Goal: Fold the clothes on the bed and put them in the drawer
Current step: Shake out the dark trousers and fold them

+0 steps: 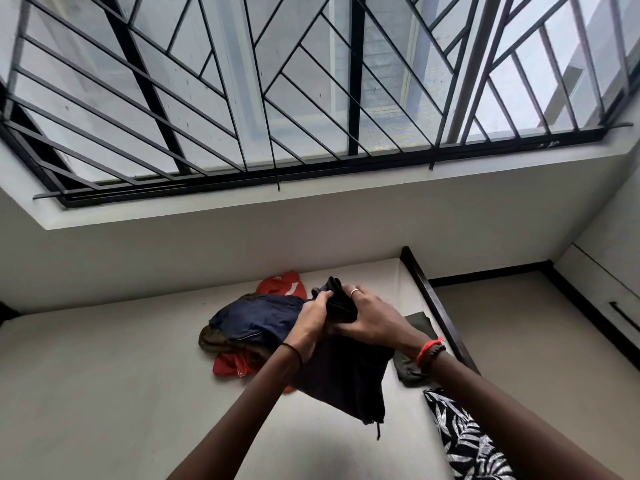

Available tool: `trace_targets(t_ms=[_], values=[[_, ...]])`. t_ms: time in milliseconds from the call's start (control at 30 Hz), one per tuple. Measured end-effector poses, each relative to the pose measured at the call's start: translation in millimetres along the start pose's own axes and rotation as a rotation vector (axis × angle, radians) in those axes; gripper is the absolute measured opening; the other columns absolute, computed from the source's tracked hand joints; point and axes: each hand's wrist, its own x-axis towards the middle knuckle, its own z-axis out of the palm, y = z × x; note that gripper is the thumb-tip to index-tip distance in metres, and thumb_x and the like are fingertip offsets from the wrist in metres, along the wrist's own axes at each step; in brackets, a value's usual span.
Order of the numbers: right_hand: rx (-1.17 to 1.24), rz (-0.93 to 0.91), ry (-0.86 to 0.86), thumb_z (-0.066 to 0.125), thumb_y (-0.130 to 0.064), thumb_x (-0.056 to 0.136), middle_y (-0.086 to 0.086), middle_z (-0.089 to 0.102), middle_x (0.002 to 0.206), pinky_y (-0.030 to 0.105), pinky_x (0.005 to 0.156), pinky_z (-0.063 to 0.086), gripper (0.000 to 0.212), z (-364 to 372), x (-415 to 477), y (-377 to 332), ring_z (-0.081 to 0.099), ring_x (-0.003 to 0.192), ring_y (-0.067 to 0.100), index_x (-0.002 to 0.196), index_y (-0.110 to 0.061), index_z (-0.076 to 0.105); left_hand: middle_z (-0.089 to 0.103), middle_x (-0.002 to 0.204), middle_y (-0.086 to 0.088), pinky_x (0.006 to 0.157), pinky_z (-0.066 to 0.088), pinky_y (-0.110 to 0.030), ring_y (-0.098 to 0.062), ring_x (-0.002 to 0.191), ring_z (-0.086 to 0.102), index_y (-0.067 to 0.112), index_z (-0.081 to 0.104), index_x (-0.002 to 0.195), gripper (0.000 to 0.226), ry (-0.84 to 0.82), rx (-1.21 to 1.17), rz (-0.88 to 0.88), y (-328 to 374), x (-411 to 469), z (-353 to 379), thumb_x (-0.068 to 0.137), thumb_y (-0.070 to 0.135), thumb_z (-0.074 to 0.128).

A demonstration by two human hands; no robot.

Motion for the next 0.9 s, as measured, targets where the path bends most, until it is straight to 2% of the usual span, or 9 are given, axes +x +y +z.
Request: trace_targets(t_ms=[167,233,367,467,600,667,733,833,900], values=[[0.014,-0.035,-0.008,0.058,-0.006,0.079,0.004,0.055,0.13,0.027,0.093,0.042,0.073,6.2,-4.3,0.8,0.053,0.119,0.024,0.145,-0.026,0.033,0.072,0.092,-0.01,0.072,0.055,-0.026,-0.017,0.08,0.069,0.011,0.07,0.093,0.028,0.001,0.106,0.012,-3.7,0.3,-7.8,0.095,0.029,0.048],[0.059,-0.045,0.012,0.054,0.003,0.079,0.004,0.058,0.131,0.026,0.094,0.042,0.071,6.3,-4.5,0.7,0.053,0.12,0.022,0.142,-0.024,0.039,0.072,0.093,-0.009,0.064,0.054,-0.023,-0.015,0.075,0.068,0.01,0.069,0.099,0.028,-0.043,0.095,-0.018,-3.2,-2.4,-9.7,0.096,0.03,0.049],[0.14,-0.039,-0.052,0.06,0.008,0.074,0.003,0.062,0.127,0.016,0.093,0.042,0.07,0.4,5.5,11.9,0.055,0.118,0.017,0.137,-0.02,0.048,0.071,0.109,-0.01,0.085,0.052,-0.033,-0.022,0.096,0.069,0.011,0.063,0.113,0.035,-0.261,0.095,-0.059,1.8,-8.0,-20.0,0.093,0.038,0.055],[0.231,-0.033,-0.073,0.063,0.011,0.073,-0.002,0.064,0.115,-0.001,0.08,0.036,0.064,-5.4,8.3,19.5,0.056,0.11,0.01,0.13,-0.016,0.055,0.068,0.11,-0.003,0.094,0.05,-0.038,-0.014,0.092,0.065,0.007,0.059,0.112,0.051,-0.26,0.603,0.202,5.3,-1.6,-38.3,0.082,0.048,0.066],[0.241,-0.02,-0.093,0.061,0.01,0.076,0.001,0.064,0.11,-0.003,0.074,0.035,0.057,-6.2,4.8,20.8,0.056,0.103,0.01,0.128,-0.013,0.056,0.053,0.12,0.004,0.101,0.033,-0.036,-0.014,0.113,0.051,0.019,0.045,0.123,0.092,0.116,1.253,0.696,11.4,8.2,-56.7,0.053,0.077,0.062],[0.19,-0.032,-0.103,0.062,0.008,0.076,0.004,0.066,0.114,0.002,0.075,0.036,0.056,-3.7,4.2,19.0,0.057,0.104,0.01,0.128,-0.013,0.056,0.04,0.143,0.002,0.115,0.009,-0.048,-0.014,0.139,0.031,0.021,0.033,0.142,0.105,0.045,1.473,0.912,11.9,9.7,-51.7,0.056,0.071,0.067],[0.148,-0.054,-0.122,0.063,0.006,0.076,0.005,0.066,0.115,0.01,0.076,0.037,0.052,0.5,4.0,16.6,0.059,0.106,0.015,0.125,-0.011,0.058,0.04,0.147,-0.001,0.112,0.009,-0.063,-0.017,0.142,0.027,0.019,0.041,0.14,0.104,-0.002,1.721,1.153,11.7,14.1,-42.1,0.053,0.071,0.066],[0.089,-0.08,-0.15,0.064,0.0,0.078,0.01,0.066,0.112,0.023,0.076,0.042,0.039,4.6,-0.3,12.3,0.061,0.104,0.025,0.116,-0.005,0.06,0.043,0.146,-0.004,0.105,0.016,-0.071,-0.021,0.141,0.031,0.024,0.058,0.126,0.081,-0.12,1.954,1.216,16.0,16.9,-27.9,0.058,0.066,0.068],[0.08,-0.084,-0.176,0.065,-0.003,0.078,0.013,0.066,0.113,0.026,0.079,0.043,0.04,4.1,-4.5,12.4,0.061,0.104,0.027,0.117,-0.006,0.058,0.046,0.144,-0.003,0.112,0.015,-0.06,-0.02,0.14,0.033,0.024,0.056,0.126,0.065,-0.294,1.986,0.999,23.4,13.6,-19.2,0.072,0.057,0.067]])
